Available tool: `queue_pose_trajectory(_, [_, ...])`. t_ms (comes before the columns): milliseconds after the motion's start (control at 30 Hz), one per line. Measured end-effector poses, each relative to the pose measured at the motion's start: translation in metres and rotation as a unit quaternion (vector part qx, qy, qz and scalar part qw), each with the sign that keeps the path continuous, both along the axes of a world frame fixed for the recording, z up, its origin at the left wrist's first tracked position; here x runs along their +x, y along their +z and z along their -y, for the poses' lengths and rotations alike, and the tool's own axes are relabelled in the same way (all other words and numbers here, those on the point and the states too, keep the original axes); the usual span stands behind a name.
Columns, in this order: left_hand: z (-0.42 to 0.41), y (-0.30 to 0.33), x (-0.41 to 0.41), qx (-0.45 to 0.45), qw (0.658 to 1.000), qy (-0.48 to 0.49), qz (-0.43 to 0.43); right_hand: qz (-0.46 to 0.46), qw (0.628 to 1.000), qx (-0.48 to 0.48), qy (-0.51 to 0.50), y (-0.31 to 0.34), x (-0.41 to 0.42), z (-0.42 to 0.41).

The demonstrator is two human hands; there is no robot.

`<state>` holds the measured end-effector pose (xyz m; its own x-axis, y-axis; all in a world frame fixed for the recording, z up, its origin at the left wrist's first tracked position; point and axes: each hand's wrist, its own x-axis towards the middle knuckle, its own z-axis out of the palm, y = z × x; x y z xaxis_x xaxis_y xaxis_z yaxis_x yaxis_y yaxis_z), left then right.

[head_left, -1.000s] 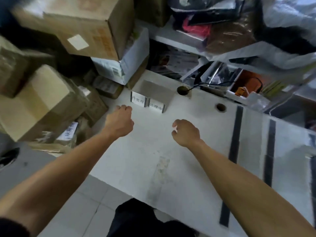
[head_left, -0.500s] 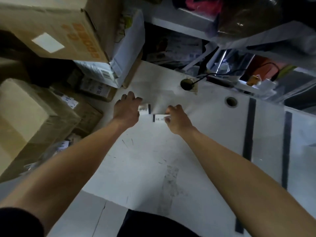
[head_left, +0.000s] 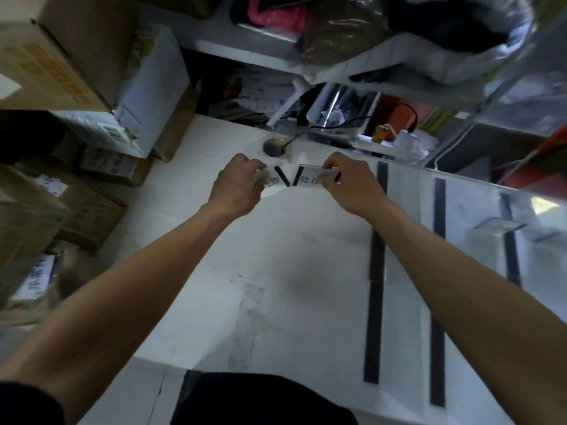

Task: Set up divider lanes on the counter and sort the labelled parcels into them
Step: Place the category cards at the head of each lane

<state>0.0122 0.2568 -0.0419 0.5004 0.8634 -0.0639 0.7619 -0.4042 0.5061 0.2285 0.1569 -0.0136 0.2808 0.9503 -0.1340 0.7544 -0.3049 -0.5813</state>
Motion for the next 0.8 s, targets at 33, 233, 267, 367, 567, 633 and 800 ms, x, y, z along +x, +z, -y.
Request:
queue_pose_trajectory(33, [0.01,0.006,0.012,0.006,1.0,0.003,0.005,0.001,1.0,0.008,-0.008,0.005,0.012,0.012])
queue_pose_trajectory(233, [0.069,0.035,0.078,0.021,0.999,-0.012,0.033,0.027,0.999,0.032,-0.021,0.032,0.082,0.093])
queue_pose_trajectory(267, [0.077,0.039,0.088,0.018,0.999,-0.013,0.035,0.032,0.998,0.041,-0.025,0.035,0.093,0.105])
queue_pose_trajectory(367, [0.098,0.047,0.119,0.021,0.999,-0.02,0.035,0.04,0.994,0.076,-0.061,0.043,0.127,0.134])
queue_pose_trajectory(567, [0.123,0.048,0.166,0.037,0.998,-0.044,-0.015,0.061,0.979,0.108,-0.164,0.051,0.189,0.173])
queue_pose_trajectory(633, [0.126,0.046,0.177,0.043,0.998,-0.041,-0.035,0.075,0.979,0.087,-0.167,0.046,0.202,0.18])
queue_pose_trajectory(800, [0.118,0.03,0.192,0.039,0.994,-0.043,-0.089,0.097,0.984,0.035,-0.148,0.022,0.209,0.178])
